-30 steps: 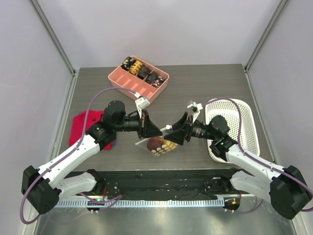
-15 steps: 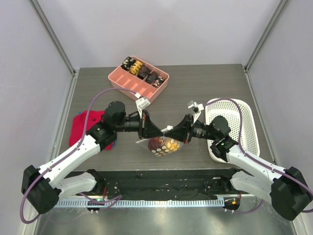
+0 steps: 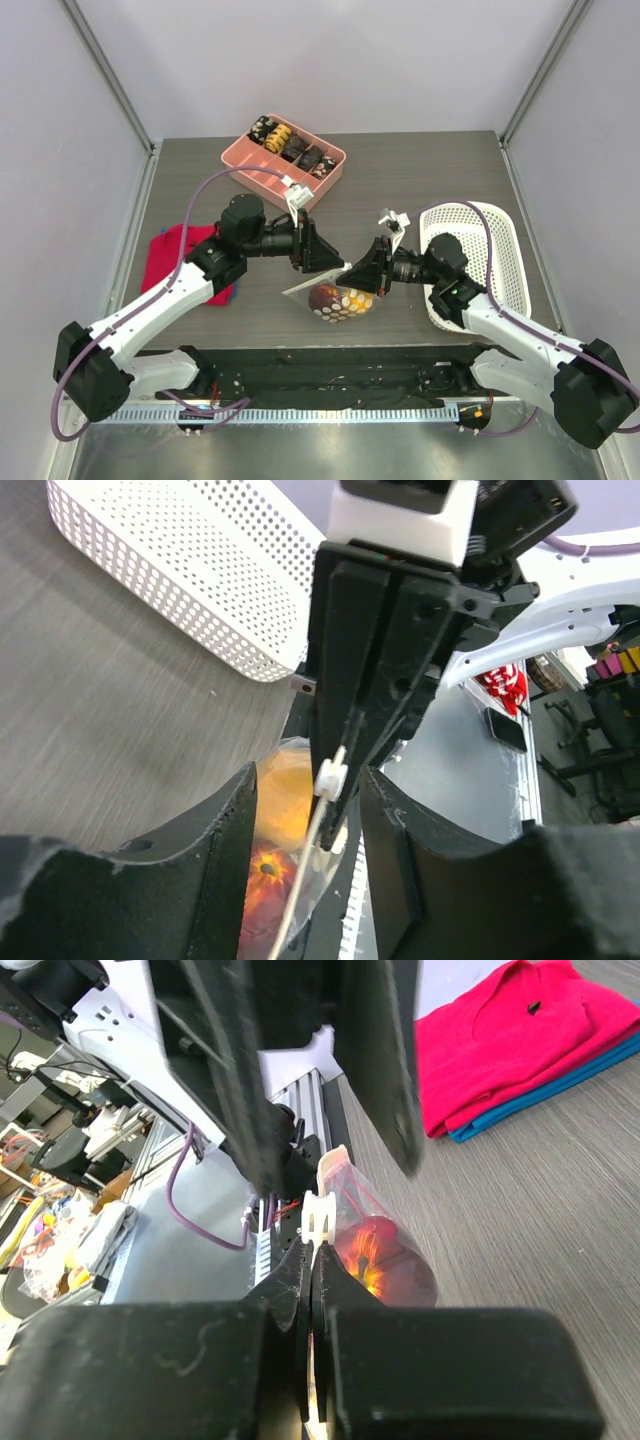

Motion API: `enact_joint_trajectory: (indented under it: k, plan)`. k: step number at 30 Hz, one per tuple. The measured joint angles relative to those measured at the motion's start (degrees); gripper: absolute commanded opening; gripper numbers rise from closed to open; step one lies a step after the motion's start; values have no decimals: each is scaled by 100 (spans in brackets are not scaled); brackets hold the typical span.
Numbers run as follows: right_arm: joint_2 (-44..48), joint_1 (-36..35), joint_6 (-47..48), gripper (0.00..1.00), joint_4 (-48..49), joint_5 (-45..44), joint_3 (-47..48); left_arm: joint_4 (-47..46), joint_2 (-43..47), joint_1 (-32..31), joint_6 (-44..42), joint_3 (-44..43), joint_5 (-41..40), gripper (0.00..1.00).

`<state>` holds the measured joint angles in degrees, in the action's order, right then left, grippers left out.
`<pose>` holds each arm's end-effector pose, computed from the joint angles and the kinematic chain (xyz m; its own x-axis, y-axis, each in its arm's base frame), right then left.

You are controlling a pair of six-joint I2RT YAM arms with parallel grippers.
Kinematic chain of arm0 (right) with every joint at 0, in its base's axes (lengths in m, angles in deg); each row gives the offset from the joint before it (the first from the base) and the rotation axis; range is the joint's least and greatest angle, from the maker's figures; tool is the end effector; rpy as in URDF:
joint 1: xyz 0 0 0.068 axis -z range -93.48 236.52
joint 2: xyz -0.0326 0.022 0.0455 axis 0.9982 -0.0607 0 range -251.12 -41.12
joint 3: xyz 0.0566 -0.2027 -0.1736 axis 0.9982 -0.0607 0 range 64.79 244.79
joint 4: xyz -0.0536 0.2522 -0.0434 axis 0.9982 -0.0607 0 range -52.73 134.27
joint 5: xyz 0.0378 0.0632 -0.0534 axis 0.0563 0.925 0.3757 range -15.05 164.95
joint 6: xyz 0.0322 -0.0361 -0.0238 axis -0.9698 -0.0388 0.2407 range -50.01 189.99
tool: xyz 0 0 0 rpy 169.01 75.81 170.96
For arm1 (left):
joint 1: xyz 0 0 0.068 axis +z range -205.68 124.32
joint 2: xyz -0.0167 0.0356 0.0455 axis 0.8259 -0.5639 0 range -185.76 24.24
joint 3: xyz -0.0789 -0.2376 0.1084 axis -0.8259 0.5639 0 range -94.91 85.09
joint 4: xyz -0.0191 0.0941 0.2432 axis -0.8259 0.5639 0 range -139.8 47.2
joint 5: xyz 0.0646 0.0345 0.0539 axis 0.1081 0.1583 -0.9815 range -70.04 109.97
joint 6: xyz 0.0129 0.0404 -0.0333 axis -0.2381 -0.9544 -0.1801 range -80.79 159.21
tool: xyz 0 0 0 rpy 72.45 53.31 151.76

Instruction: Open the zip-top bag and remove the fake food

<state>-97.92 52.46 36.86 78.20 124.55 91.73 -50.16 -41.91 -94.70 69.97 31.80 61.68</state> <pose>0.1626 0.1426 0.2714 -0.4929 0.0944 -0.8649 -0.8632 0.0716 0.4998 0.1899 -0.1845 0.3371 -0.6430 0.0296 -0.7653 0.7515 0.2166 -0.6231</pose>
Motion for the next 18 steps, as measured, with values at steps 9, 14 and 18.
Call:
enact_joint_trajectory:
  k: [9,14,18]
  plan:
    - [-81,-2,0,1,-46,57,83,-72,-284,-120,122,0,208,26]
    - [-175,0,0,1,-63,66,85,-195,-284,-155,177,0,267,0]
    - [-175,0,0,2,-79,15,85,-227,-284,-175,173,0,291,0]
